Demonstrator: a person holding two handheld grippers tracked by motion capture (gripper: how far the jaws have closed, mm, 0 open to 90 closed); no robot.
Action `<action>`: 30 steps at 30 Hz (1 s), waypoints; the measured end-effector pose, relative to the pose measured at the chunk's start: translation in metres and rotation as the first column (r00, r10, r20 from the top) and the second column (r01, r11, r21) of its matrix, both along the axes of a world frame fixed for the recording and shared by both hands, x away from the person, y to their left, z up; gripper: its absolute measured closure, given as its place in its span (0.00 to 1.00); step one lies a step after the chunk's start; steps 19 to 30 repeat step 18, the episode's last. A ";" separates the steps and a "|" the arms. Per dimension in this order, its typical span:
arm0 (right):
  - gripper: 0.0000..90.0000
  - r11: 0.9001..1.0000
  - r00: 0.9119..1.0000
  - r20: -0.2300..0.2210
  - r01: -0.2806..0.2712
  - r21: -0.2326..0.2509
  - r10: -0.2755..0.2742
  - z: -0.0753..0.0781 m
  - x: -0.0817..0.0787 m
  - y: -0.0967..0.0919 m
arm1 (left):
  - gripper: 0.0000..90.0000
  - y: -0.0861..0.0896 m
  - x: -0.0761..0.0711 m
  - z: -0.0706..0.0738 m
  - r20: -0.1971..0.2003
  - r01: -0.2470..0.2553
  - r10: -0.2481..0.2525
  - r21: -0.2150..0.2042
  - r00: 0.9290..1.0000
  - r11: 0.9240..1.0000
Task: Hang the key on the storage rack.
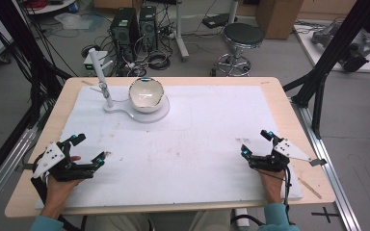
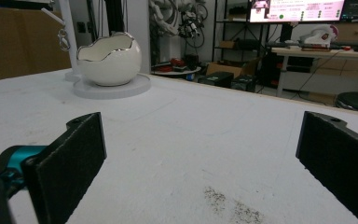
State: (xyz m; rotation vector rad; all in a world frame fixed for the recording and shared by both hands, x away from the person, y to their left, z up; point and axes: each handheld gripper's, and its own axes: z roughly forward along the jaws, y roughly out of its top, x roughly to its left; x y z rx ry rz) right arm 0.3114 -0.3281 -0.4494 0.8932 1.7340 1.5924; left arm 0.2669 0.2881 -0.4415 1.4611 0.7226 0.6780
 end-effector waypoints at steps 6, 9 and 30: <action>0.01 1.000 1.000 -0.004 -0.004 -0.008 0.004 0.000 -0.001 0.000 | 0.02 0.003 -0.004 -0.015 0.010 -0.009 0.009 -0.027 1.000 1.000; 0.01 1.000 1.000 -0.003 -0.003 -0.006 0.003 0.000 -0.001 0.000 | 0.02 0.004 -0.005 -0.019 0.013 -0.012 0.013 -0.031 1.000 0.999; 0.01 1.000 1.000 0.006 -0.005 -0.018 0.006 0.000 -0.001 0.001 | 0.02 0.001 -0.007 -0.019 0.023 -0.041 0.041 -0.008 0.999 0.999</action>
